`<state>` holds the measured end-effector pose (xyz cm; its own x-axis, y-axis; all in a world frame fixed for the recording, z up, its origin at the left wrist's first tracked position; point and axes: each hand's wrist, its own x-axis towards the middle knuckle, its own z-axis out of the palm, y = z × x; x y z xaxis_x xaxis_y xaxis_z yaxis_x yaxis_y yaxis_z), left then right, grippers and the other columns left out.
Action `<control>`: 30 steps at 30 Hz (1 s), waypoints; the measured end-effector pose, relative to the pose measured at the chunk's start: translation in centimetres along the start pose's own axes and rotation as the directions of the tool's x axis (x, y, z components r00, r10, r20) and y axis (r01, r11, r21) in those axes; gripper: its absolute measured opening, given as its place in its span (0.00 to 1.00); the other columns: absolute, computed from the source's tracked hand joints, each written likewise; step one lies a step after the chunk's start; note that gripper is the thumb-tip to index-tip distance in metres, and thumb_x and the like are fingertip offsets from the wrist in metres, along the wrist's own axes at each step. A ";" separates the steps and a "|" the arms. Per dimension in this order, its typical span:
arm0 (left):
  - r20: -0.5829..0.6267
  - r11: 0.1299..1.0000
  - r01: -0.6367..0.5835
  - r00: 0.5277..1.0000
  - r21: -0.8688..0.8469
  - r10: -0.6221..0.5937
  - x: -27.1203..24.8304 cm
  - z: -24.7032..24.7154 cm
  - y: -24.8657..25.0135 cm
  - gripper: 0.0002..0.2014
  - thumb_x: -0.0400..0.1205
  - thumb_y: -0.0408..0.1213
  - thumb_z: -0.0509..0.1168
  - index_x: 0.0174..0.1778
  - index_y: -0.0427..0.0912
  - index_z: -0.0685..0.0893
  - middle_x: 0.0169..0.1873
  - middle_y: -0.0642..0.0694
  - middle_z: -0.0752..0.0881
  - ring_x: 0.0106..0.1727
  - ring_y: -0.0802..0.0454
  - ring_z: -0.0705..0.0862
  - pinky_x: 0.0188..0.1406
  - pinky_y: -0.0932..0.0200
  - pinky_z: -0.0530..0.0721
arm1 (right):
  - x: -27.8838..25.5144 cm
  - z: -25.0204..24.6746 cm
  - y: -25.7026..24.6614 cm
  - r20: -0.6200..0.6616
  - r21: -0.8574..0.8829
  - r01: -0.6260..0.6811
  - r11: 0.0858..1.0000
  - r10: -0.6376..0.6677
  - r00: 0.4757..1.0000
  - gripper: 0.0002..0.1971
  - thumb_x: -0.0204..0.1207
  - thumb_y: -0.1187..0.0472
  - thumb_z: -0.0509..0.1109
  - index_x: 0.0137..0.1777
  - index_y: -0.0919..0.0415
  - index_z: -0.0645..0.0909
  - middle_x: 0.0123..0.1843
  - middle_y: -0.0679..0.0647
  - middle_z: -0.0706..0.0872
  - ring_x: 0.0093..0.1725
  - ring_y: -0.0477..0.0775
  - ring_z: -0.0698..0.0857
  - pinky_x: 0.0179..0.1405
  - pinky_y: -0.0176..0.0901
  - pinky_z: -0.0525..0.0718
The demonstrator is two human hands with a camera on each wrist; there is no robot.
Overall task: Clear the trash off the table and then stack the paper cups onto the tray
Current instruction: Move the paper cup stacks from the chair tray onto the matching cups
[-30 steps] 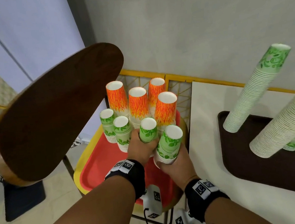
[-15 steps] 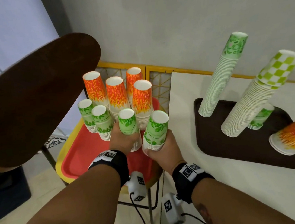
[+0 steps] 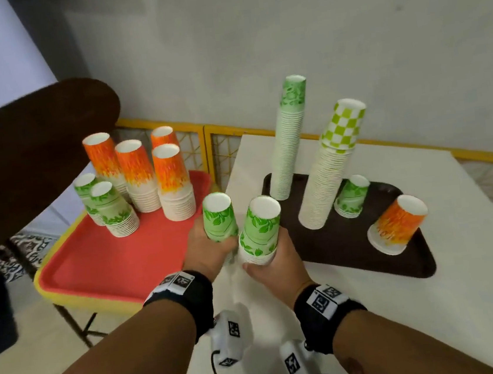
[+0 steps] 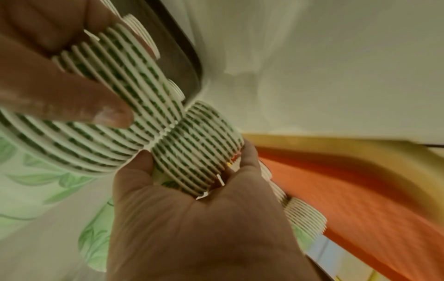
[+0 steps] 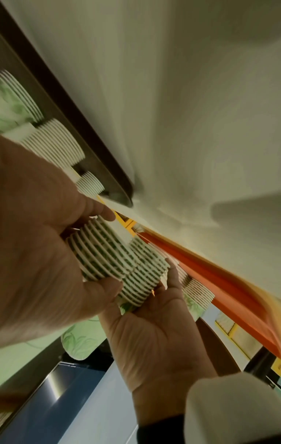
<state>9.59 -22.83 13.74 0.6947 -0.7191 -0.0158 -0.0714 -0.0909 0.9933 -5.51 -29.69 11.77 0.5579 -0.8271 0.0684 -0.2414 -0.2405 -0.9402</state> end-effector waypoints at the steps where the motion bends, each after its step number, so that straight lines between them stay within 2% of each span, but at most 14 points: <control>1: 0.027 1.000 -0.010 1.000 0.014 0.009 -0.7 1.7 0.2 0.24 0.61 0.33 0.77 0.53 0.49 0.82 0.42 0.44 0.91 0.43 0.52 0.91 0.44 0.53 0.90 | -0.5 -1.8 0.6 -0.004 -0.005 -0.002 1.000 0.002 1.000 0.37 0.59 0.57 0.86 0.65 0.46 0.71 0.60 0.43 0.85 0.59 0.37 0.86 0.61 0.42 0.86; 3: 0.056 0.999 -0.018 0.998 0.030 0.016 -1.8 5.1 0.7 0.25 0.59 0.38 0.78 0.53 0.46 0.82 0.42 0.43 0.91 0.44 0.50 0.91 0.47 0.47 0.91 | -1.5 -5.3 1.8 -0.020 -0.003 -0.011 1.000 0.011 1.000 0.38 0.59 0.56 0.85 0.68 0.47 0.72 0.61 0.44 0.85 0.60 0.39 0.86 0.64 0.48 0.87; 6: 0.081 0.997 -0.068 0.995 0.038 0.065 -2.9 10.4 2.3 0.20 0.59 0.37 0.77 0.44 0.51 0.79 0.37 0.49 0.89 0.35 0.64 0.88 0.38 0.58 0.88 | -2.7 -10.7 2.4 -0.080 0.007 -0.019 1.000 0.020 0.997 0.37 0.60 0.56 0.85 0.67 0.48 0.71 0.60 0.42 0.86 0.58 0.37 0.87 0.64 0.47 0.87; 9: 0.141 0.988 -0.152 0.979 0.040 0.145 -3.7 14.9 4.5 0.19 0.61 0.34 0.78 0.44 0.53 0.81 0.37 0.54 0.91 0.38 0.63 0.89 0.41 0.63 0.86 | -2.9 -15.2 2.7 -0.156 0.017 0.006 1.000 -0.003 0.988 0.37 0.60 0.53 0.86 0.67 0.48 0.71 0.59 0.43 0.86 0.58 0.38 0.87 0.61 0.45 0.88; 12: 0.119 0.983 -0.179 0.978 0.042 0.173 -3.7 17.8 5.9 0.21 0.64 0.32 0.80 0.47 0.54 0.81 0.43 0.48 0.90 0.44 0.55 0.90 0.47 0.53 0.89 | -1.7 -18.1 2.4 -0.257 0.014 0.045 0.999 -0.040 0.966 0.37 0.61 0.56 0.86 0.68 0.47 0.72 0.60 0.44 0.86 0.59 0.38 0.86 0.58 0.37 0.86; 15: 0.077 0.976 -0.211 0.976 0.061 0.206 -3.2 19.8 7.1 0.26 0.62 0.42 0.79 0.56 0.49 0.82 0.49 0.45 0.89 0.49 0.50 0.90 0.53 0.42 0.90 | 0.9 -20.1 1.7 -0.365 0.017 0.121 0.993 -0.106 0.925 0.33 0.64 0.62 0.85 0.66 0.51 0.74 0.59 0.45 0.87 0.58 0.39 0.87 0.57 0.34 0.85; 18: 0.022 0.976 -0.204 0.979 0.073 0.203 -2.5 20.4 7.9 0.31 0.60 0.47 0.78 0.60 0.52 0.80 0.55 0.45 0.86 0.53 0.50 0.88 0.56 0.42 0.89 | 4.4 -20.5 0.9 -0.443 -0.002 0.125 0.992 -0.113 0.889 0.33 0.64 0.61 0.85 0.65 0.47 0.70 0.60 0.48 0.84 0.57 0.45 0.86 0.56 0.36 0.84; 20: 0.003 0.972 -0.207 0.978 0.107 0.208 -2.2 20.0 8.5 0.31 0.61 0.46 0.79 0.61 0.50 0.79 0.56 0.45 0.84 0.54 0.50 0.87 0.57 0.43 0.88 | 6.8 -20.5 0.8 -0.473 -0.002 0.108 0.994 -0.096 0.876 0.38 0.64 0.63 0.84 0.71 0.51 0.69 0.66 0.53 0.81 0.61 0.50 0.84 0.61 0.43 0.84; 22: -0.002 0.965 -0.219 0.975 0.146 0.222 -1.8 19.4 8.9 0.30 0.64 0.41 0.80 0.61 0.48 0.78 0.56 0.44 0.84 0.55 0.50 0.86 0.57 0.44 0.88 | 9.1 -20.4 1.0 -0.507 -0.005 0.089 0.996 -0.079 0.858 0.40 0.65 0.66 0.84 0.75 0.57 0.68 0.69 0.56 0.78 0.64 0.53 0.82 0.63 0.44 0.81; 23: -0.002 0.961 -0.225 0.974 0.161 0.228 -1.5 18.9 8.9 0.28 0.65 0.39 0.80 0.60 0.49 0.77 0.56 0.44 0.83 0.55 0.50 0.85 0.56 0.46 0.87 | 10.2 -20.4 1.2 -0.524 -0.003 0.079 0.997 -0.069 0.849 0.40 0.66 0.66 0.83 0.75 0.58 0.68 0.70 0.57 0.78 0.65 0.54 0.82 0.64 0.44 0.81; 25: -0.007 0.956 -0.222 0.974 0.191 0.228 -1.1 18.0 8.9 0.28 0.68 0.35 0.81 0.59 0.52 0.75 0.58 0.45 0.82 0.55 0.51 0.83 0.50 0.59 0.84 | 12.3 -20.2 1.7 -0.556 0.003 0.054 0.999 -0.043 0.830 0.40 0.65 0.67 0.84 0.75 0.60 0.68 0.70 0.59 0.78 0.66 0.57 0.82 0.65 0.45 0.80; 27: -0.009 0.955 -0.218 0.974 0.203 0.224 -0.9 16.9 8.6 0.29 0.70 0.35 0.81 0.61 0.54 0.73 0.60 0.47 0.80 0.53 0.57 0.83 0.45 0.70 0.78 | 14.1 -19.8 2.5 -0.589 0.007 0.019 1.000 -0.011 0.808 0.40 0.64 0.66 0.84 0.75 0.62 0.69 0.69 0.61 0.78 0.66 0.61 0.82 0.66 0.50 0.82; 28: -0.012 0.956 -0.214 0.975 0.203 0.221 -0.8 16.3 8.3 0.30 0.69 0.37 0.81 0.62 0.55 0.73 0.60 0.48 0.80 0.54 0.60 0.83 0.45 0.70 0.77 | 14.9 -19.5 3.1 -0.601 0.008 -0.006 1.000 0.010 0.799 0.40 0.64 0.65 0.84 0.75 0.62 0.69 0.68 0.61 0.78 0.66 0.62 0.82 0.67 0.53 0.83; 30: -0.013 0.957 -0.214 0.975 0.195 0.221 -0.6 15.3 7.8 0.33 0.67 0.41 0.81 0.65 0.57 0.73 0.61 0.49 0.81 0.56 0.60 0.84 0.50 0.65 0.82 | 16.0 -19.0 4.1 -0.610 0.006 -0.070 0.998 0.059 0.790 0.41 0.63 0.65 0.85 0.74 0.63 0.69 0.68 0.62 0.78 0.65 0.65 0.82 0.67 0.59 0.83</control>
<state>-2.37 -33.65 19.77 0.6708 -0.7127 0.2051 -0.3567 -0.0677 0.9318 -12.66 -53.54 15.32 -0.0580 -0.9775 0.2027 -0.2752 -0.1795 -0.9445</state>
